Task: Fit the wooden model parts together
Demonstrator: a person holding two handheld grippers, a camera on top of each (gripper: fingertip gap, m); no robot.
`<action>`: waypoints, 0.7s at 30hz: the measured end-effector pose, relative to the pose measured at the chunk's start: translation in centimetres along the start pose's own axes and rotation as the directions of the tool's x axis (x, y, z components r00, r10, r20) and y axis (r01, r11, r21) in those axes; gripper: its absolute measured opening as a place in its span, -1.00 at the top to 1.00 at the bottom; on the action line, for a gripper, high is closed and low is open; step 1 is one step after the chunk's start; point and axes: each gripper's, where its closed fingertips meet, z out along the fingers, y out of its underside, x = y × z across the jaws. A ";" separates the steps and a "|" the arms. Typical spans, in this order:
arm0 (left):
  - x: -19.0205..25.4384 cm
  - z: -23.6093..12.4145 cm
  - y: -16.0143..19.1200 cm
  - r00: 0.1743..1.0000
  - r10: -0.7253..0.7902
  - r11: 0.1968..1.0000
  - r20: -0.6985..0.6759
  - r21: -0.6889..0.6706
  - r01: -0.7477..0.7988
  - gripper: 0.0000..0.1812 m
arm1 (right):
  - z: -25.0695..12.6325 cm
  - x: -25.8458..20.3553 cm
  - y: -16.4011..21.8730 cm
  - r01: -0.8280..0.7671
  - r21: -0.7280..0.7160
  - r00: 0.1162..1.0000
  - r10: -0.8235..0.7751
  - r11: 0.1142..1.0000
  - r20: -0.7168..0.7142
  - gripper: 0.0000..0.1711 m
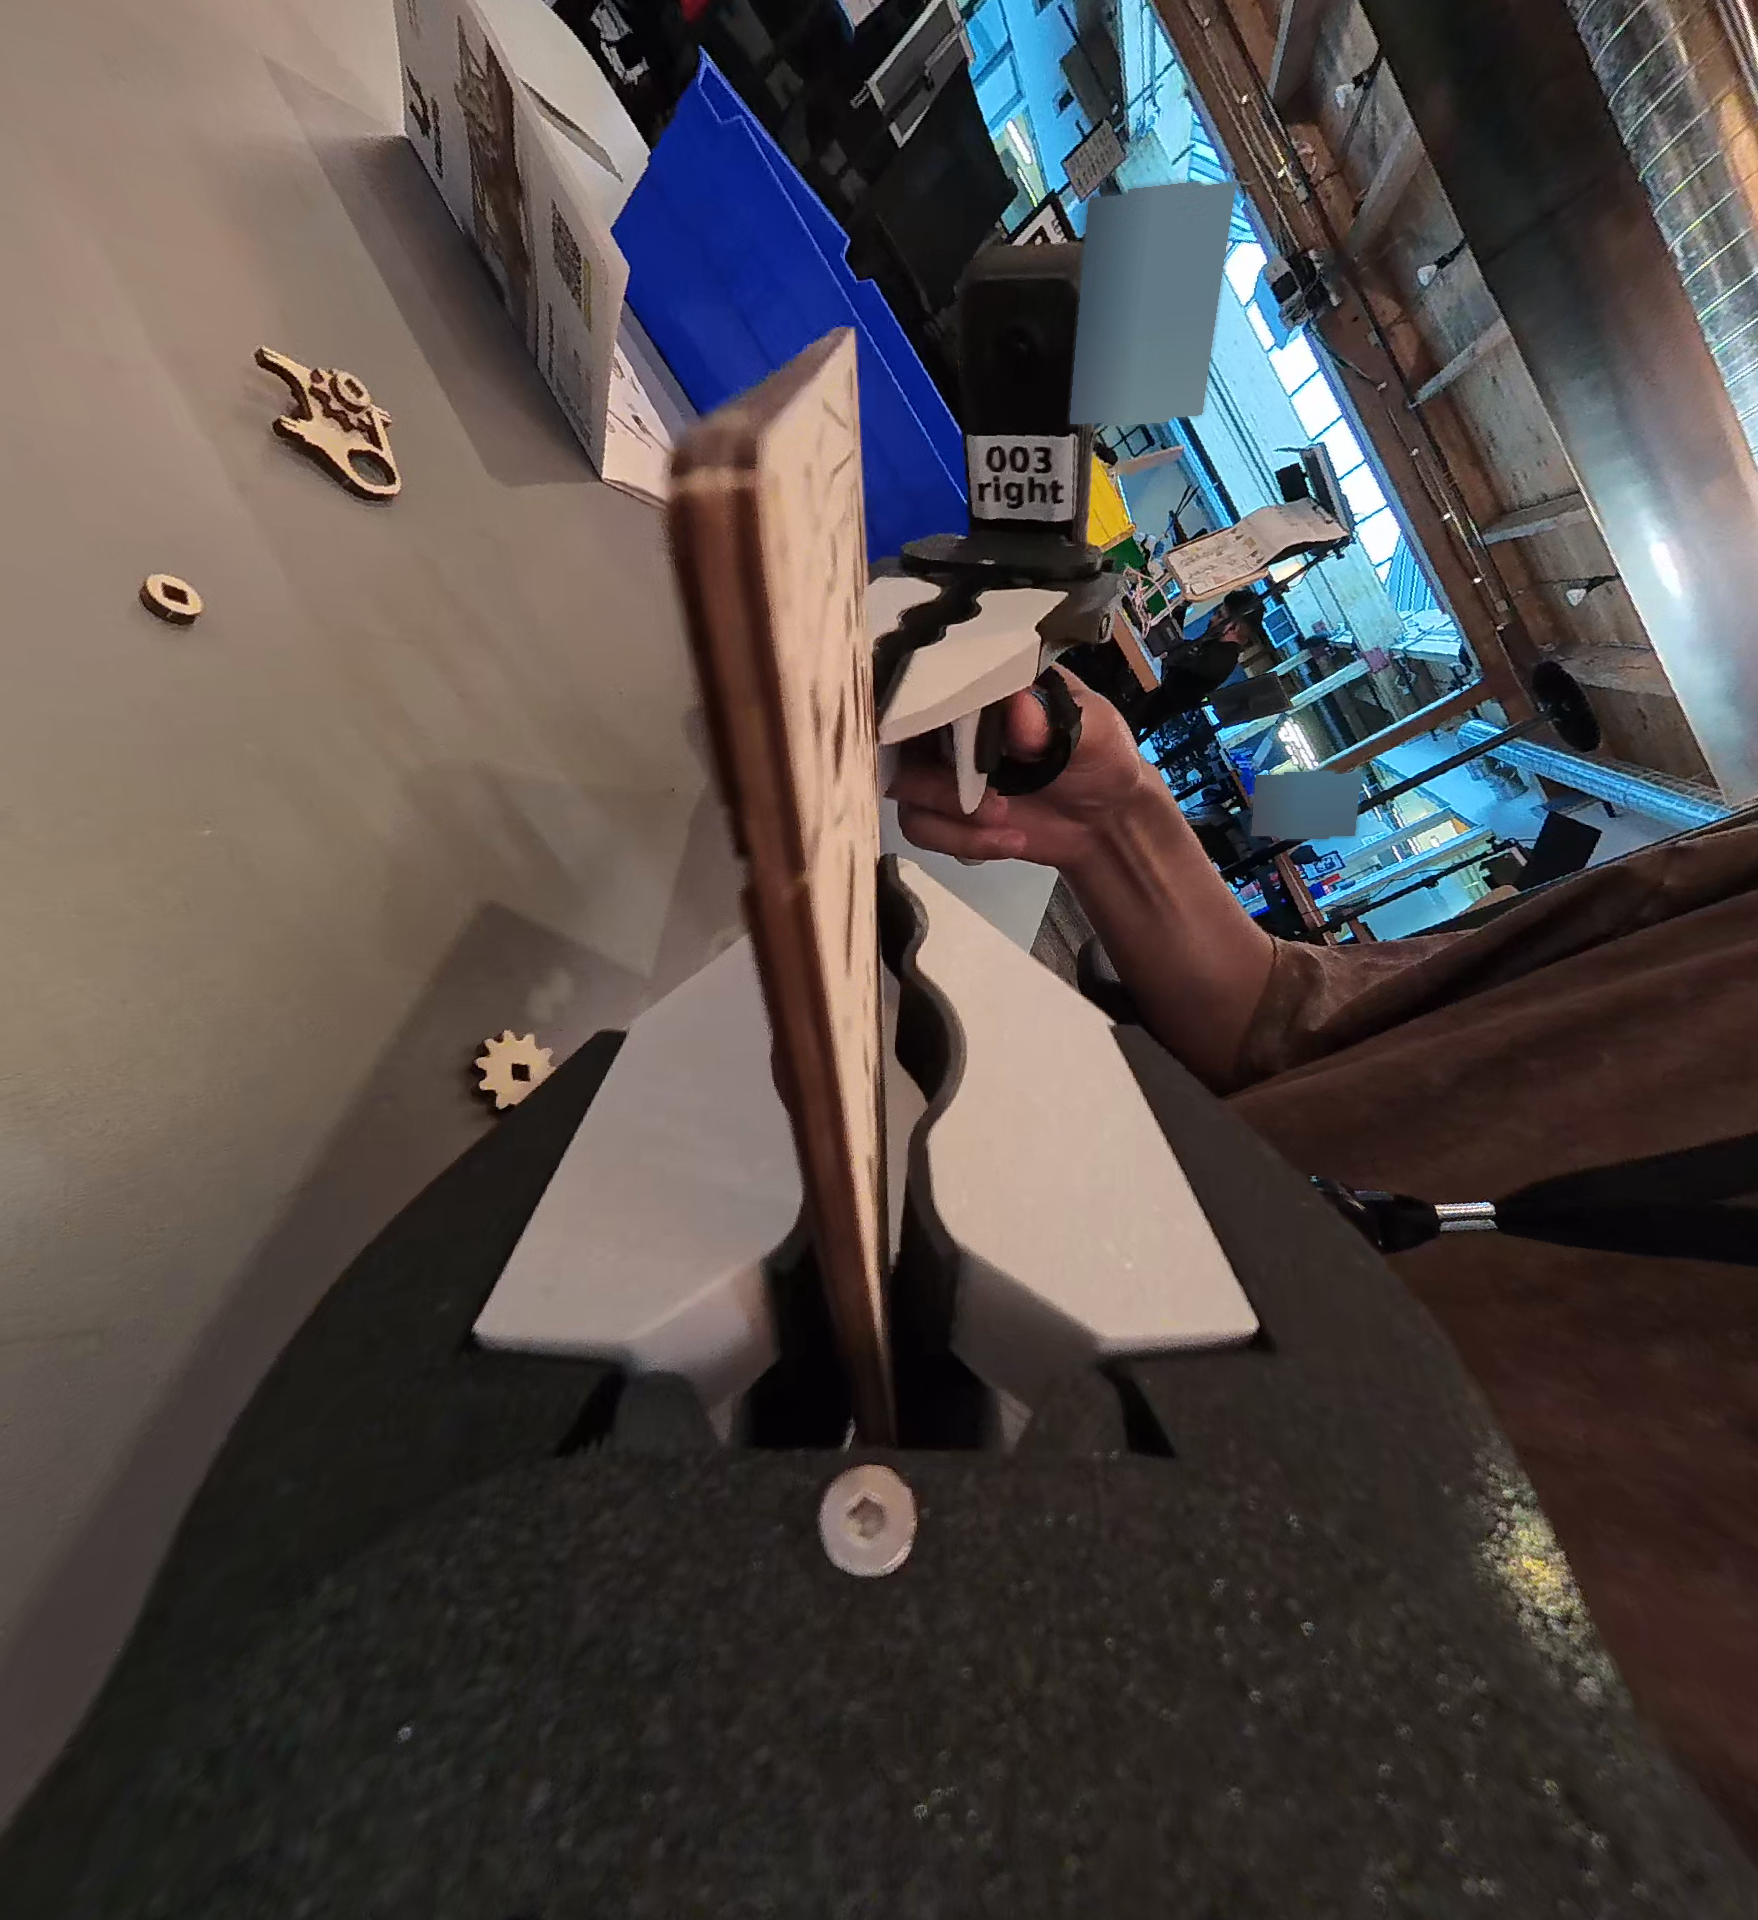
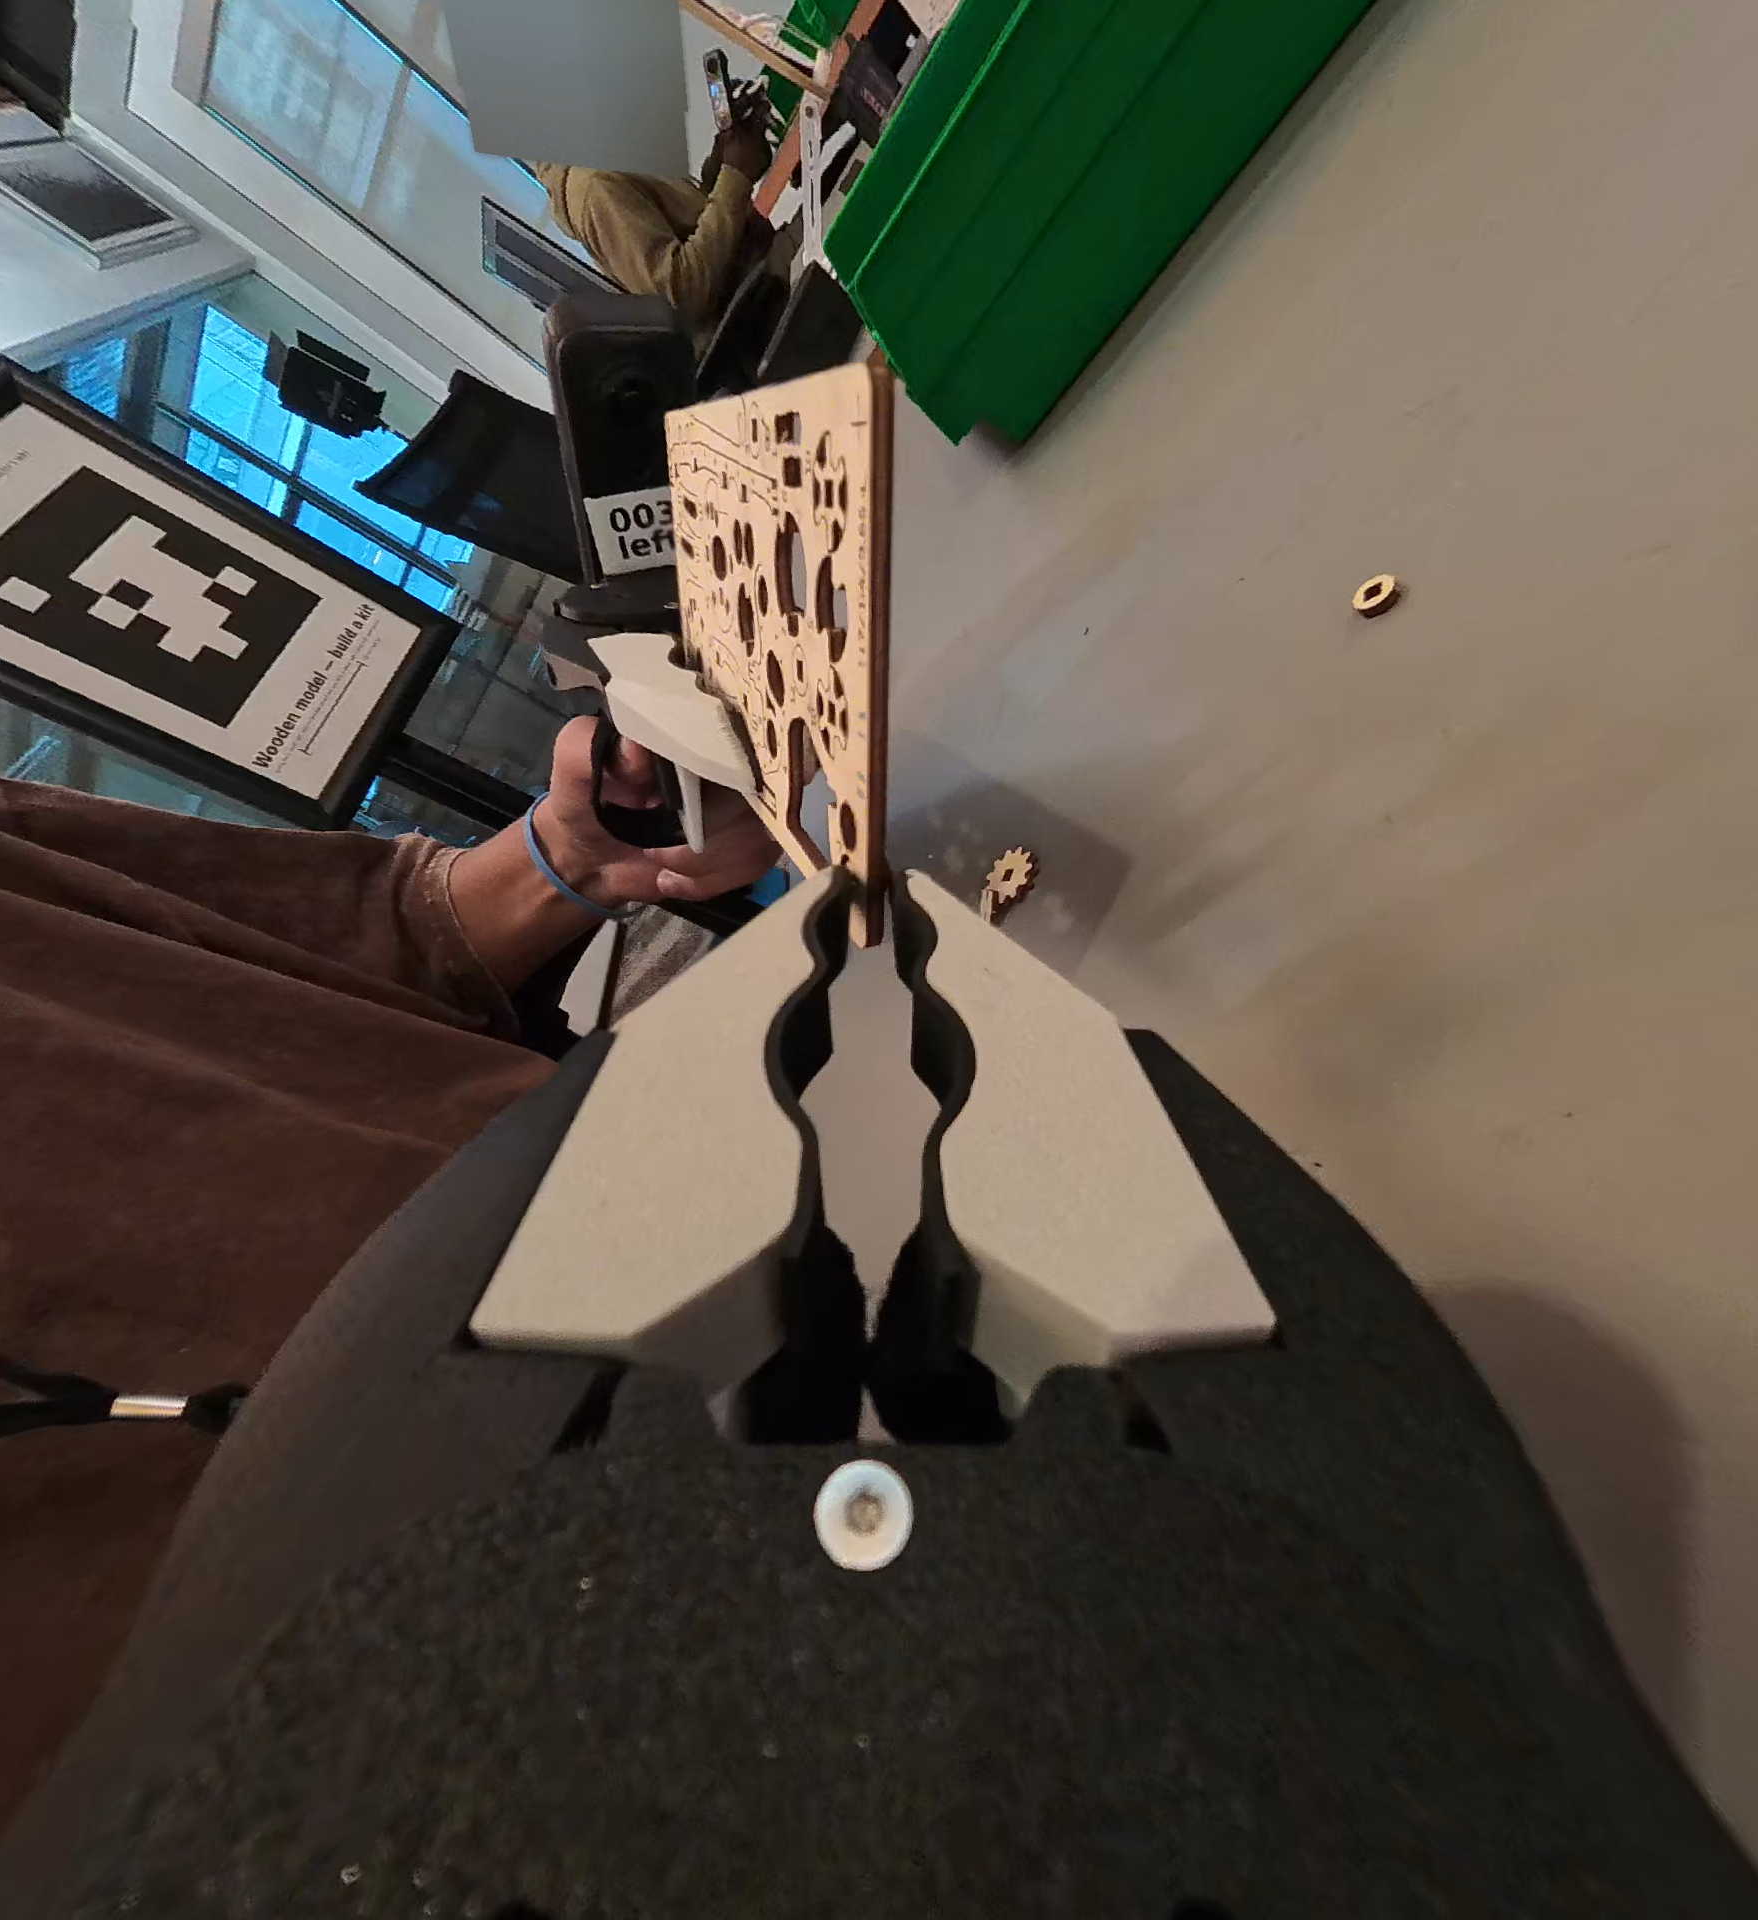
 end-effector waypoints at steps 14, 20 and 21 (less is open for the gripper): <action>-2.2 0.8 0.7 0.992 -0.079 0.997 0.103 0.004 0.079 0.97 | 0.2 3.6 0.6 0.357 -0.278 0.756 -0.451 0.892 -0.475 0.88; -1.9 0.1 0.2 0.995 -0.096 0.995 0.019 0.004 0.096 0.98 | 0.2 2.1 0.0 0.153 -0.029 0.954 -0.155 0.988 -0.257 0.94; -1.4 0.0 0.0 0.993 -0.114 0.993 -0.028 0.014 0.115 0.99 | 0.0 1.2 -0.4 0.055 0.026 0.991 -0.051 0.998 -0.121 0.94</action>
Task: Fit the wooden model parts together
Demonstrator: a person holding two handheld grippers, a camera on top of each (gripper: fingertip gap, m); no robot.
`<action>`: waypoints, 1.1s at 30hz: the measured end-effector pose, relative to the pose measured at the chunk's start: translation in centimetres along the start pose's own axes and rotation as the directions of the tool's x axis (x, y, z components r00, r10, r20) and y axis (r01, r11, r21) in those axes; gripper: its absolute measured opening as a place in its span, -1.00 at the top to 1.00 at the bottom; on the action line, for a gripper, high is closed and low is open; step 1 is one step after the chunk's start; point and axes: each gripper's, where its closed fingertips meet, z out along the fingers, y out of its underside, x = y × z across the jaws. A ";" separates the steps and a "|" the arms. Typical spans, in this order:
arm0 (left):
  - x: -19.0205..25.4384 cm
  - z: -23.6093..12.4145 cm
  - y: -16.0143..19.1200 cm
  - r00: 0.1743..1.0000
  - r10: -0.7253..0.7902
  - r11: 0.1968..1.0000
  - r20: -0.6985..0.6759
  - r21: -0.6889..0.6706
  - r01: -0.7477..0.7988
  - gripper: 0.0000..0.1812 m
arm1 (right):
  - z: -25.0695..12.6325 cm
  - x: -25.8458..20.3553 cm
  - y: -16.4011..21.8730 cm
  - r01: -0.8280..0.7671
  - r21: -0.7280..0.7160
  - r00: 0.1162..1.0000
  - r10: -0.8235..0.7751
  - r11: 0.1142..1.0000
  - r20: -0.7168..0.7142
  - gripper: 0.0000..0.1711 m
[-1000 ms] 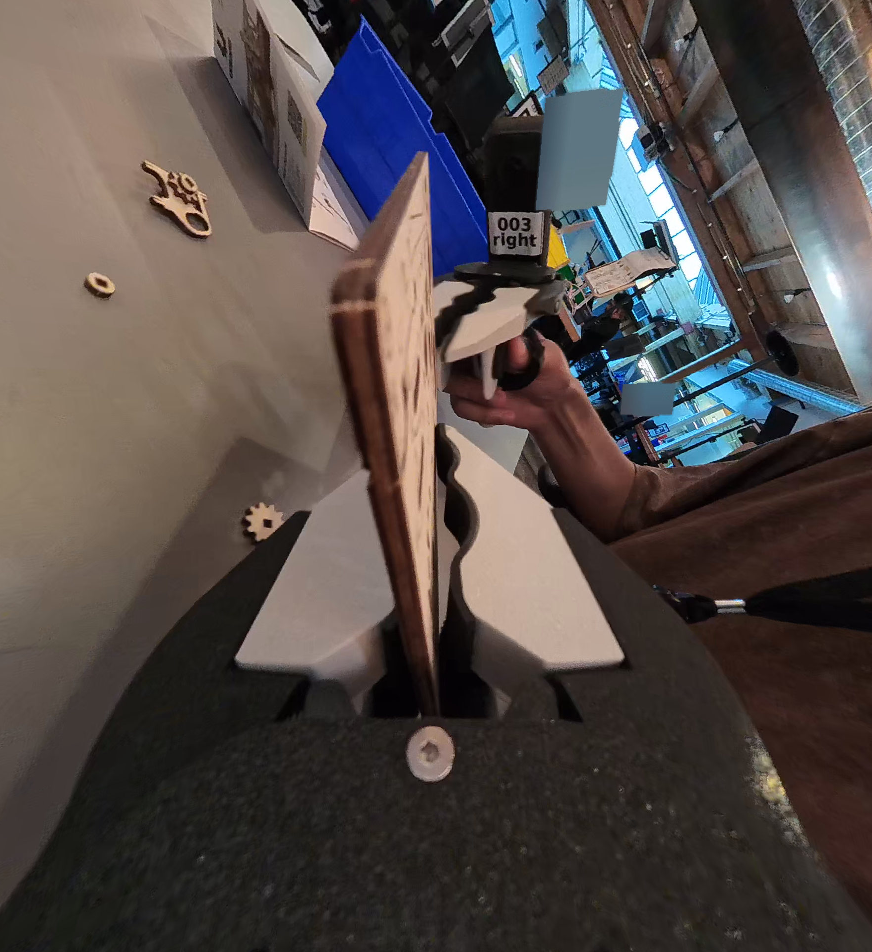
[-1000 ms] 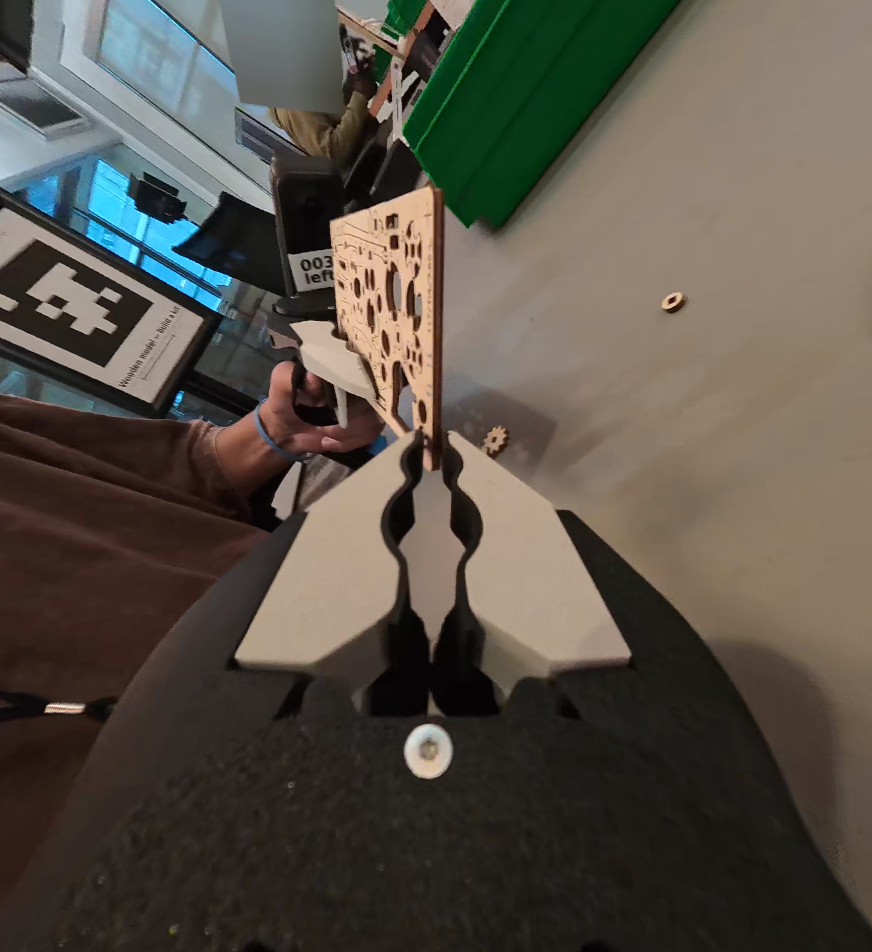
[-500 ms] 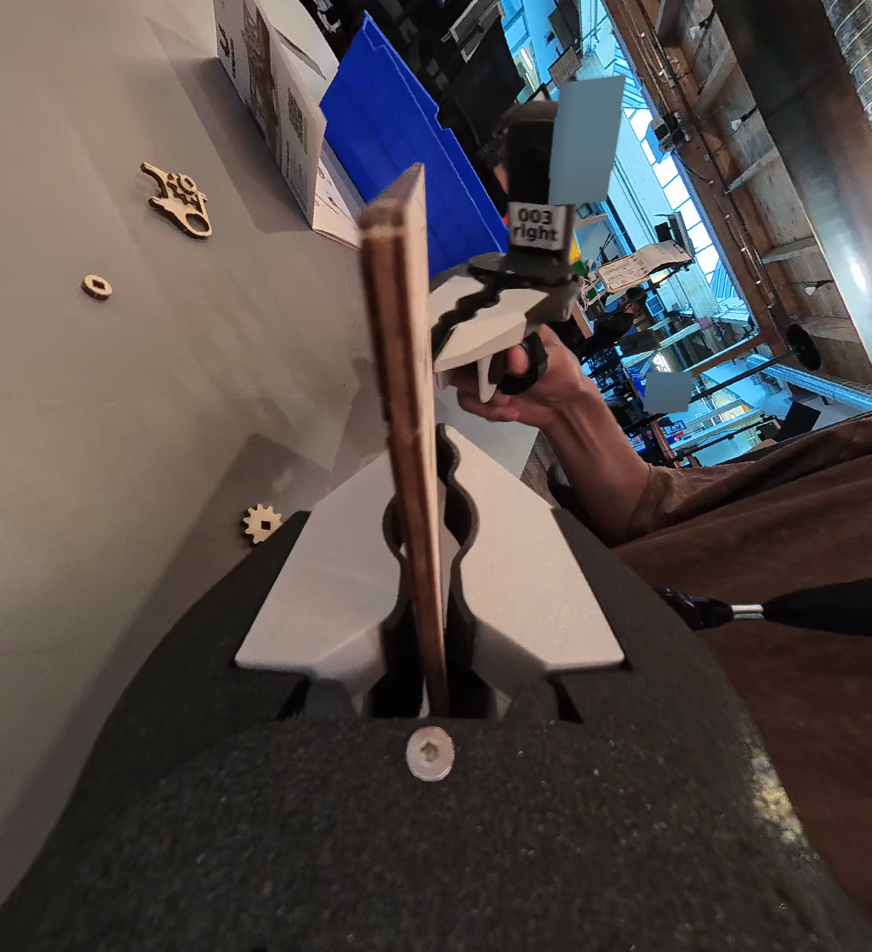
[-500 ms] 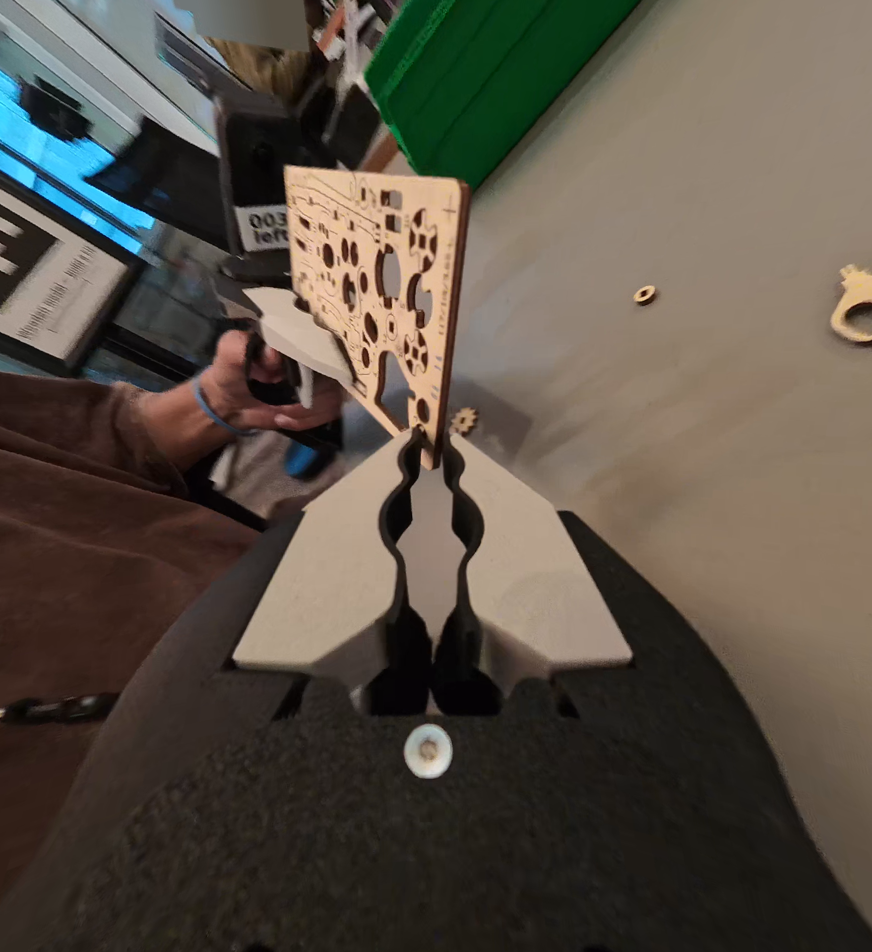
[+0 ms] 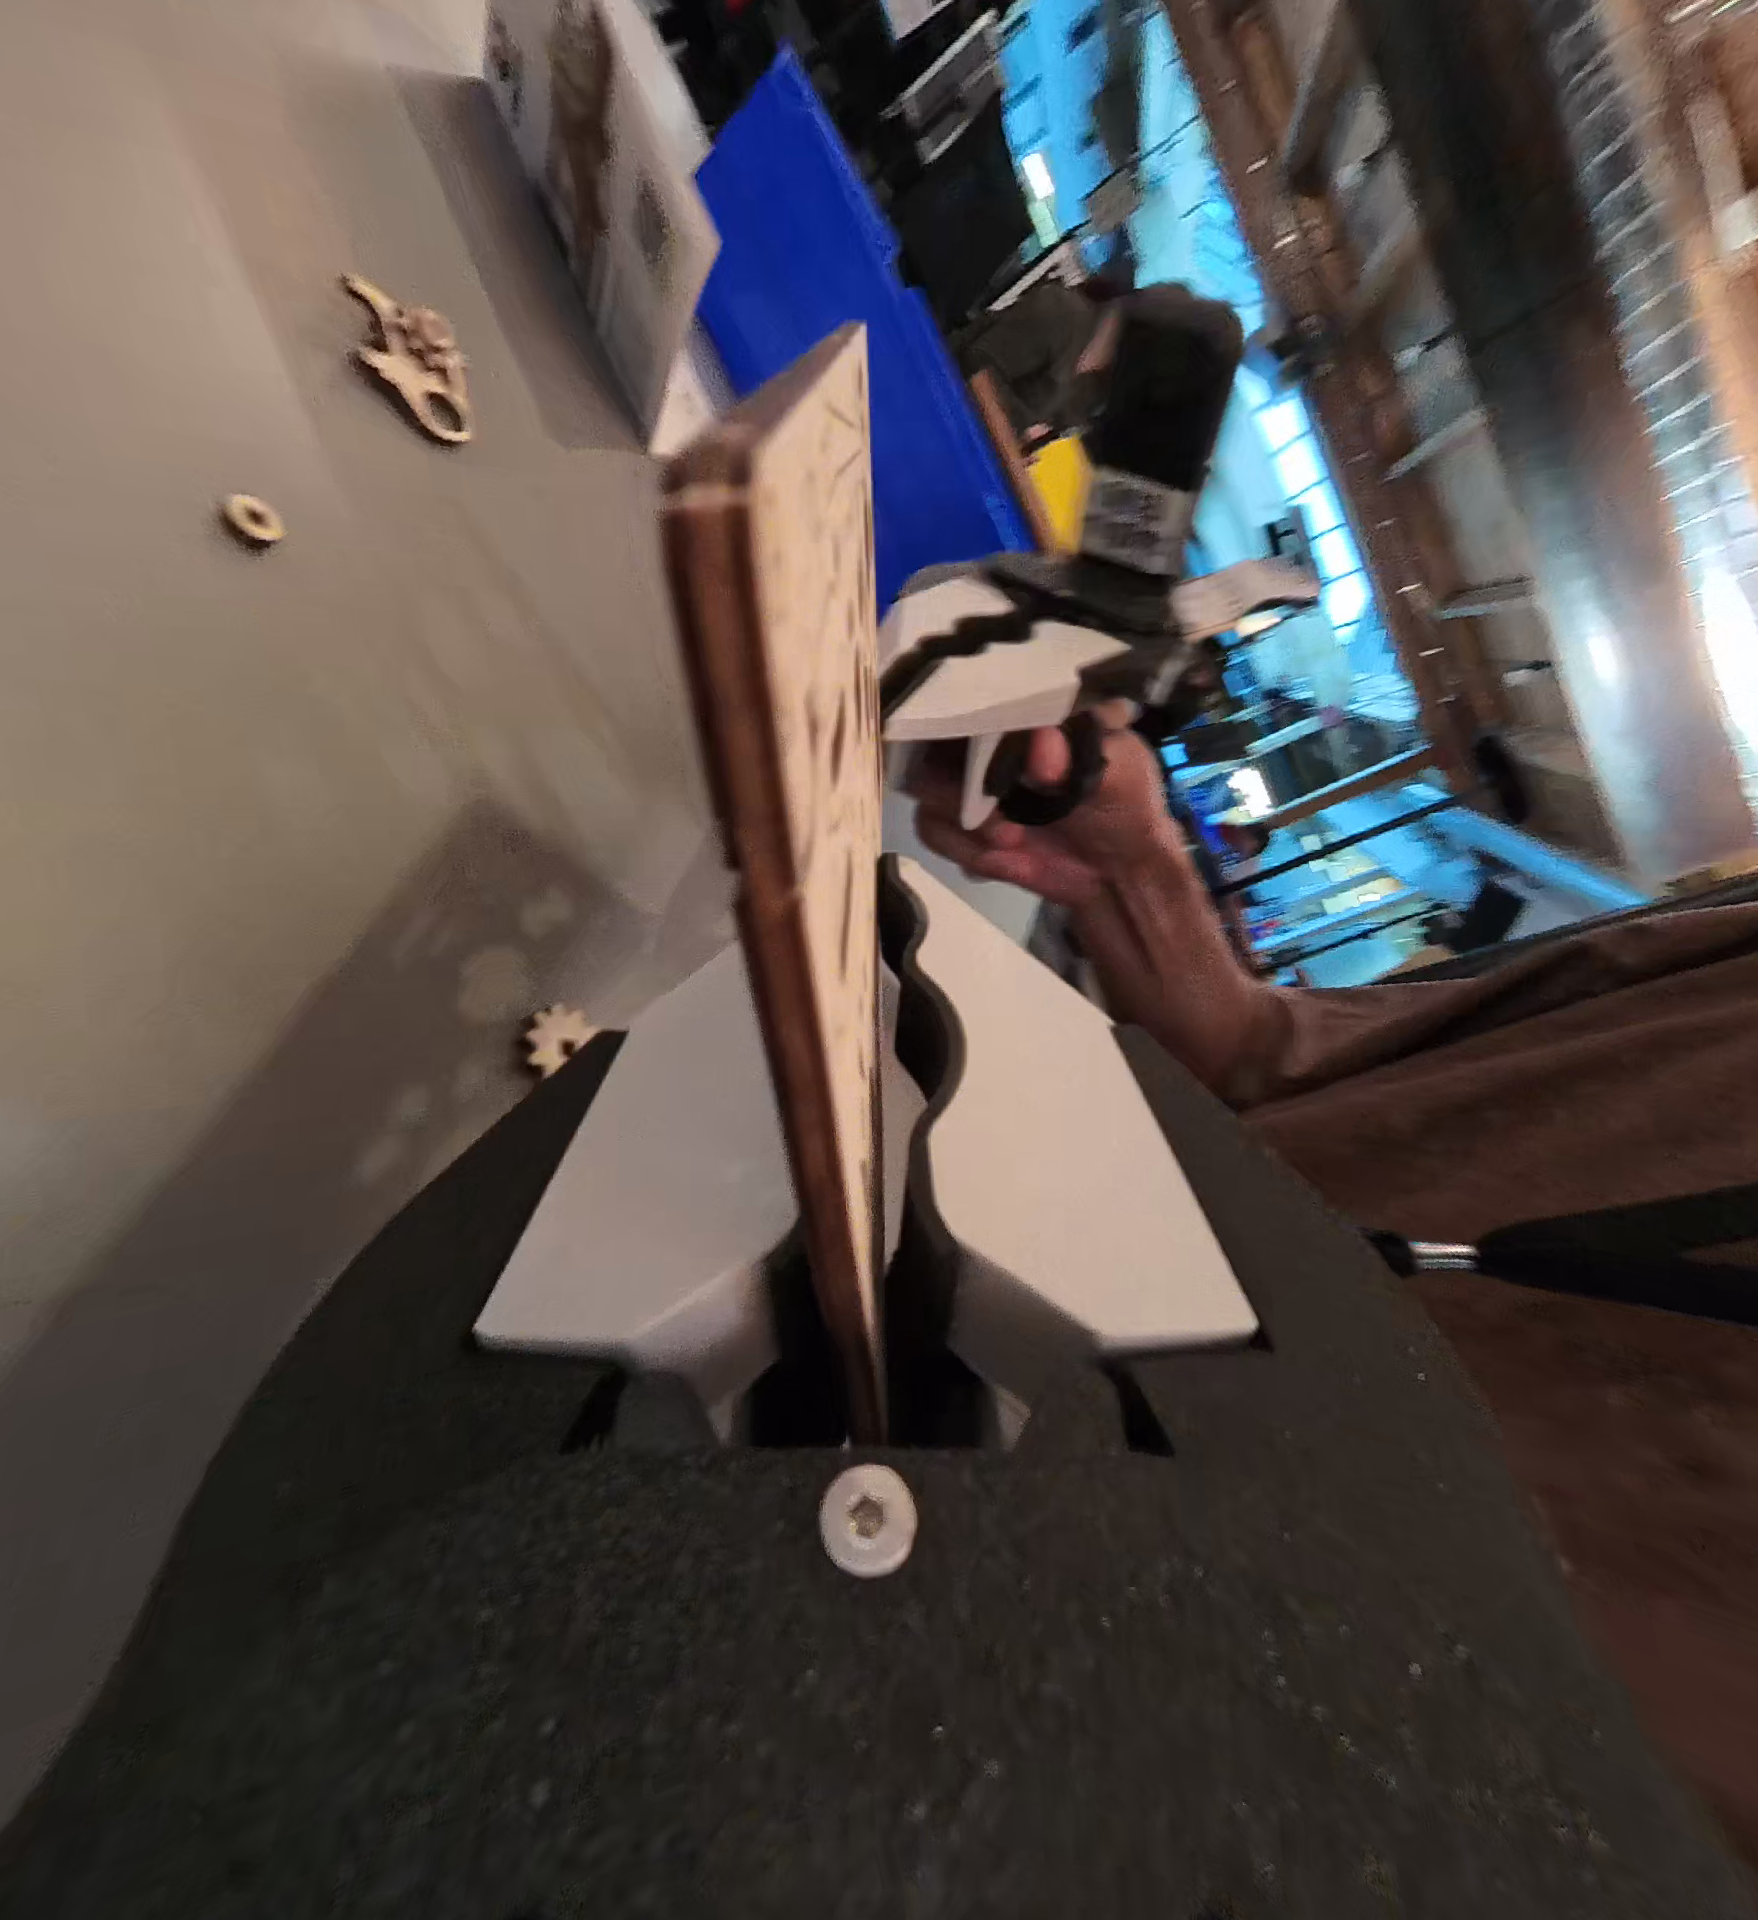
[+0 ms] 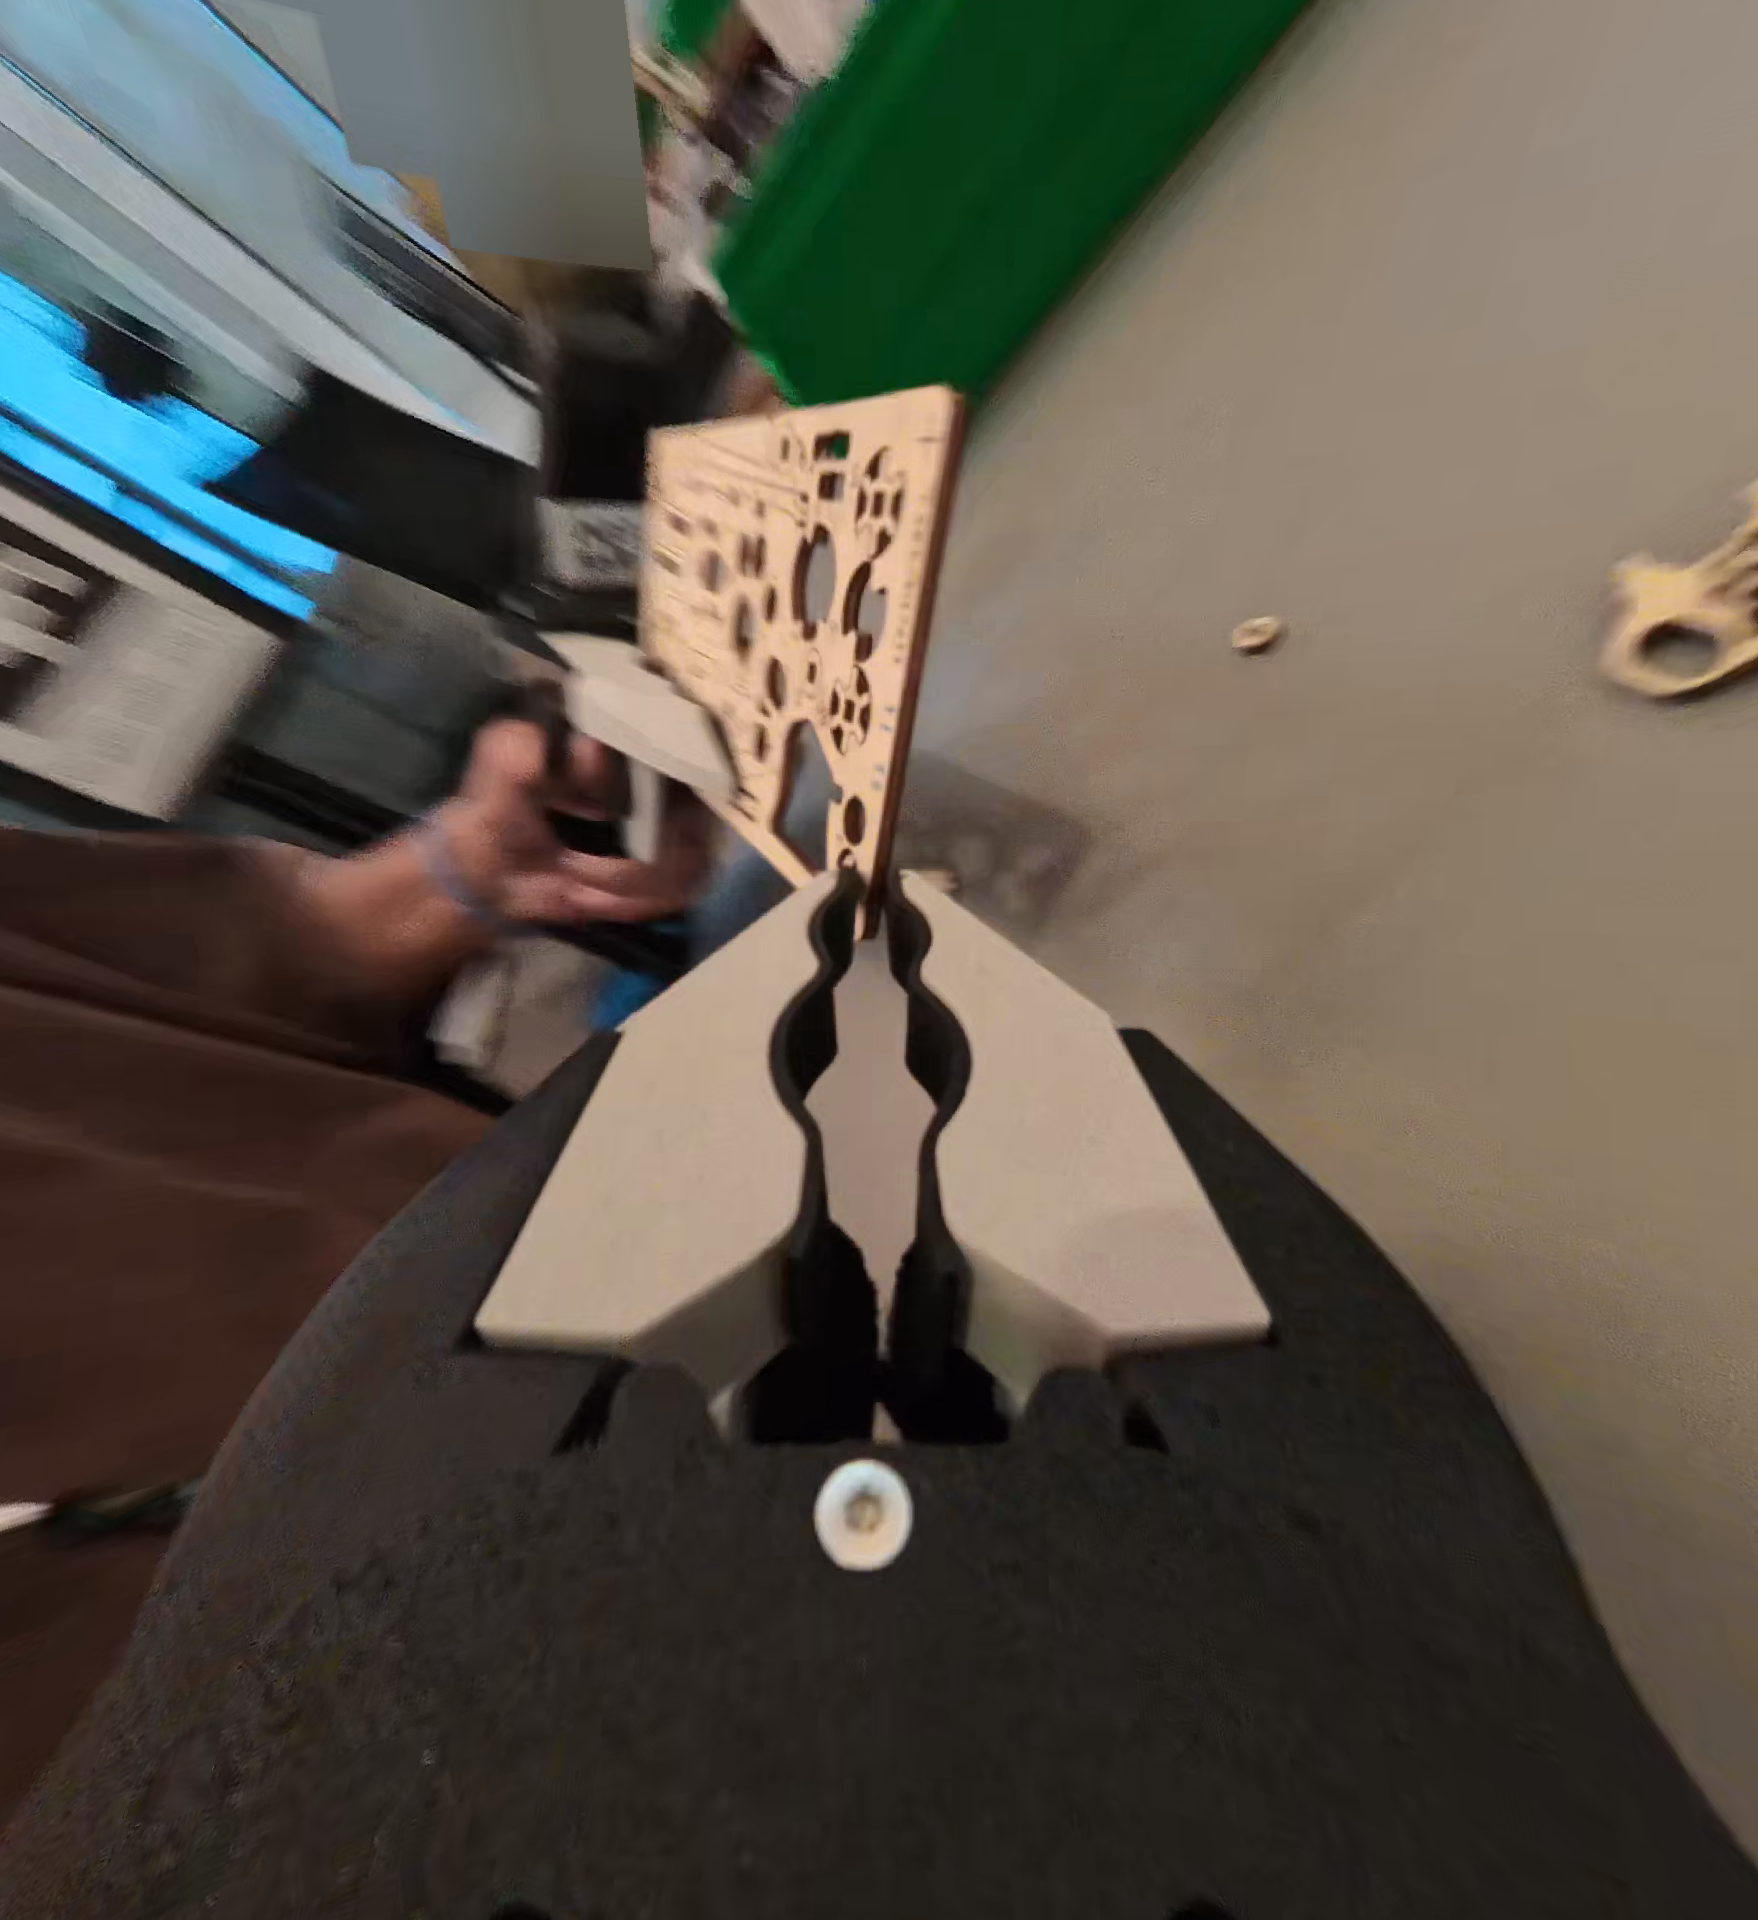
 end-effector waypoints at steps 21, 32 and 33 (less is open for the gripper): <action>1.2 0.4 0.3 0.989 0.140 0.990 0.043 -0.001 -0.140 0.98 | -0.1 -0.6 0.6 -0.190 -0.027 0.976 0.192 0.981 0.108 0.94; 0.4 0.5 -0.2 0.993 0.104 0.994 0.062 0.013 -0.105 0.97 | -0.1 0.2 -0.4 0.135 -0.011 0.978 -0.135 0.991 -0.161 0.92; 0.2 0.2 -0.7 0.993 0.094 0.995 0.064 0.027 -0.096 0.97 | -0.6 0.1 -1.0 0.100 0.028 0.988 -0.096 0.995 -0.123 0.90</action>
